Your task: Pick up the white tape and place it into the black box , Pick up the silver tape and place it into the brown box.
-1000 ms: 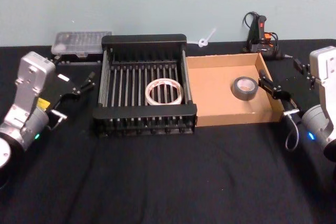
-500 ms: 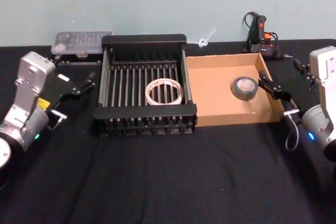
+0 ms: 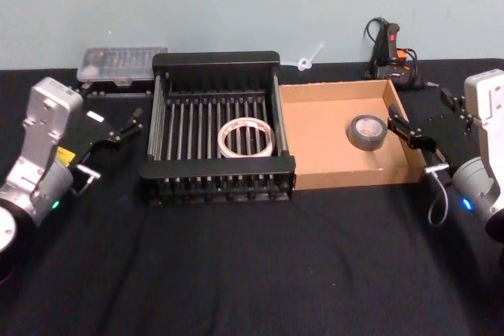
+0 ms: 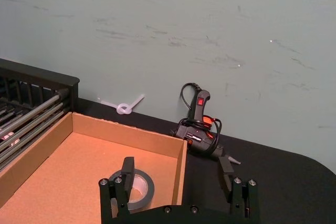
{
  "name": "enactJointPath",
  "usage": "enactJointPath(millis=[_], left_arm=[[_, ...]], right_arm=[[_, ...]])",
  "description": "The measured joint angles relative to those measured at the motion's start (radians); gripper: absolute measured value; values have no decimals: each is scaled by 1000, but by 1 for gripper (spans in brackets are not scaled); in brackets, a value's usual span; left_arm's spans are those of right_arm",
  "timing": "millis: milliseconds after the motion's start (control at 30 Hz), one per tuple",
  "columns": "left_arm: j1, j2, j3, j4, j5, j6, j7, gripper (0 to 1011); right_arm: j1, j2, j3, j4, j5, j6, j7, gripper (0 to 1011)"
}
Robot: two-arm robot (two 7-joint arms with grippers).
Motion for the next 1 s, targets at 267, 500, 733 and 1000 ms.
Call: enactJointPath(millis=[267,500,733,1000], left_arm=[[0,0,0,0,0,0,0,1001],[0,0,0,0,0,0,0,1001],[0,0,0,0,0,0,0,1001],[0,0,0,0,0,0,0,1001]], right_arm=[[0,0,0,0,0,0,0,1002],[0,0,0,0,0,0,0,1003],[0,0,0,0,0,0,0,1002],[0,0,0,0,0,0,0,1002]])
